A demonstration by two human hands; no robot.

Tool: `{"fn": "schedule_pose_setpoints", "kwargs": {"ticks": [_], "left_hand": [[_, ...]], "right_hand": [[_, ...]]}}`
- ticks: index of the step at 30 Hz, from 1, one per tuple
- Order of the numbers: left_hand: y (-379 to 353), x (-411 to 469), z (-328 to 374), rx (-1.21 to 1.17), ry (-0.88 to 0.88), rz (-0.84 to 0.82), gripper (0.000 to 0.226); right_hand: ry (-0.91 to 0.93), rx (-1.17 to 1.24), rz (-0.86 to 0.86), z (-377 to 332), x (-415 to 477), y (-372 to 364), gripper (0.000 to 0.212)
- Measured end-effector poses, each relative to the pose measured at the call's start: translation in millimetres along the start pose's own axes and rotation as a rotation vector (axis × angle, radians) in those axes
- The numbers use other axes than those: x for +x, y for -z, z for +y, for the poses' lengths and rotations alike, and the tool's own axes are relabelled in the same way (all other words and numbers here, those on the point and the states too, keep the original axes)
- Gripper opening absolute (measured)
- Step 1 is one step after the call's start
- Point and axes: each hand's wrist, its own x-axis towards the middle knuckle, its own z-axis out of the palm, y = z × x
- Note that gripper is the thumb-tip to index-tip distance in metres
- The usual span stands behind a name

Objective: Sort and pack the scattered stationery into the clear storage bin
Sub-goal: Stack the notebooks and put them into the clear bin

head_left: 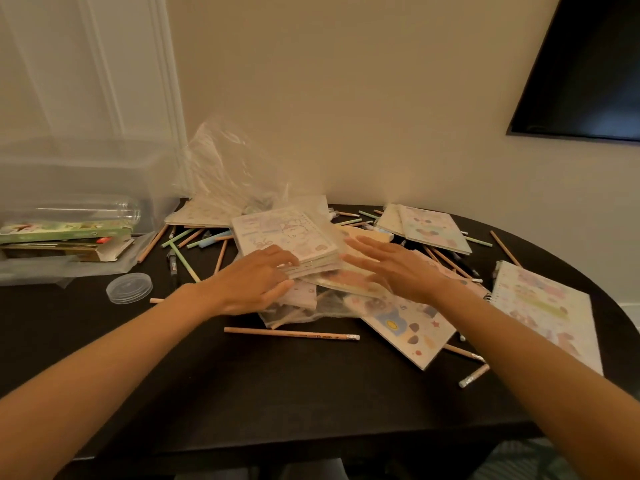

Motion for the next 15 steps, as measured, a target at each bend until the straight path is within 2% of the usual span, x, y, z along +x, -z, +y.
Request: {"fn": "schedule_pose_setpoints", "kwargs": {"ticks": [3, 5, 7, 10, 13, 15], "left_hand": [[0.1, -13.8, -11.1, 0.045, 0.008, 0.014, 0.091], [1.2, -18.7, -14.4, 0.015, 0.021, 0.001, 0.088], [2.5, -21.9, -15.1, -0.019, 0.020, -0.027, 0.080], [5.8, -26.6, -13.0, -0.068, 0.009, -0.036, 0.078], [7.7, -32.2, -11.2, -0.029, 0.042, -0.089, 0.087], [4.1, -31.1, -9.9, 0.024, 0.053, -0.087, 0.083]], "right_hand": [[0.032, 0.033, -0.099, -2.4, 1.1, 1.1, 0.055], [-0.113, 0.174, -0.142, -2.5, 0.8, -2.9, 0.050], [-0.316, 0.390, -0.070, -4.5, 6.5, -5.5, 0.039], [-0.497, 0.704, 0.033, -6.8, 16.8, -2.5, 0.021], [-0.582, 0.817, 0.075, -7.6, 22.4, 8.0, 0.018], [-0.621, 0.862, 0.070, -6.8, 25.1, 9.7, 0.017]]}}
